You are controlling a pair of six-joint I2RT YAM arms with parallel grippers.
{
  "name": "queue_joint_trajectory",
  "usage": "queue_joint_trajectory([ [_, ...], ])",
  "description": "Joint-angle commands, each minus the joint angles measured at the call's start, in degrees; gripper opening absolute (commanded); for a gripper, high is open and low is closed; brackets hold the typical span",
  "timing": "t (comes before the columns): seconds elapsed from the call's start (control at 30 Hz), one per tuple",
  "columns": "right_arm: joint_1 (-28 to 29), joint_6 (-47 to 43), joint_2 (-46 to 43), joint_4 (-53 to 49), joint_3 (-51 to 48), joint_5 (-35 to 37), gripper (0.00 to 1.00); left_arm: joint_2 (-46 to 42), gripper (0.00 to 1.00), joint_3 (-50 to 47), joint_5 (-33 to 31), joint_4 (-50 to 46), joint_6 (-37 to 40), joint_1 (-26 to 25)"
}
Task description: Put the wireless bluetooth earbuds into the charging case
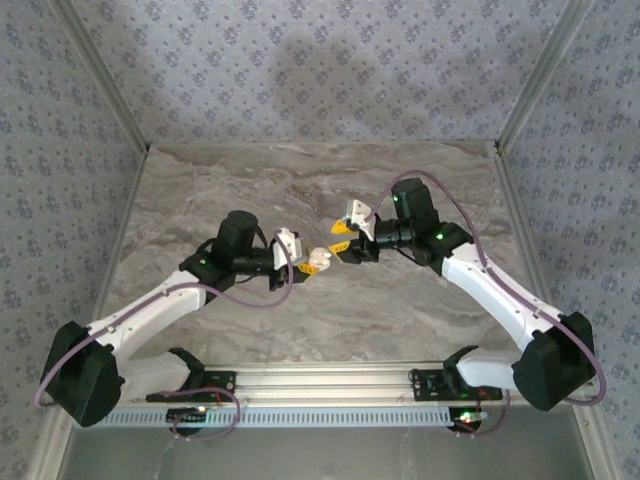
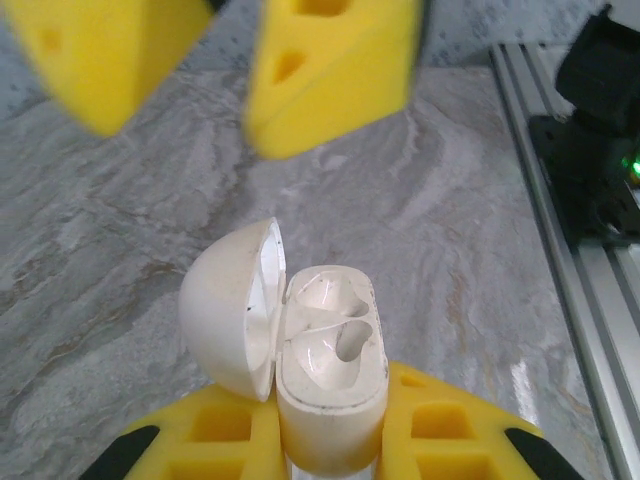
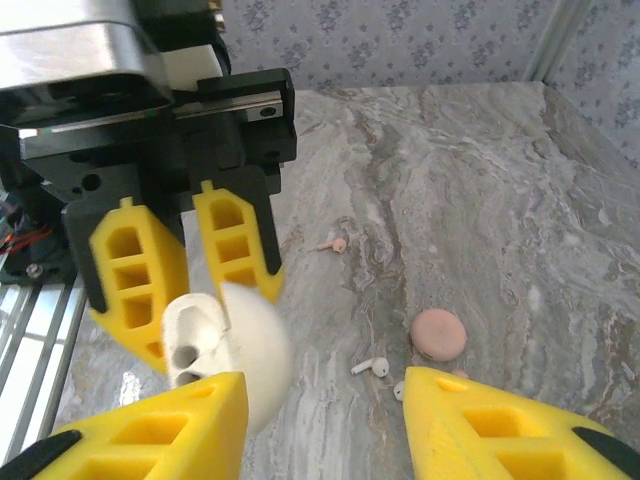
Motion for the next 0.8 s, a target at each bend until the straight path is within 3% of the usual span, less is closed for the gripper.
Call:
queue_joint_trajectory([
  [0.0,-0.51,6.79,-1.56,2.55,-0.07,3.28,0.46,-1.07,0.17,-2.88,0.44,9.48,-7.41,3.26],
  [0.1,0.26,14.24,-0.34,-0.56,2.44,8.18,0.47,-0.57,0.17,-3.56,-4.08,10.78,-12.29,5.78],
  [0.3,2.01,36.09,6.41,-11.74,9.54,25.26,0.44,-0.97,0.16,-6.93,-11.08,14.80,-22.19,11.29],
  [0.5,3.50,51.68,14.65,-18.30,15.30,27.76,0.43,-2.72,0.16,-11.91,-12.76,18.42,-26.50,16.43],
  [0.77,9.74,54.86,29.66,-30.00,27.95,31.59,0.43,-4.59,0.16,-16.37,-19.24,19.63,-33.70,23.42],
])
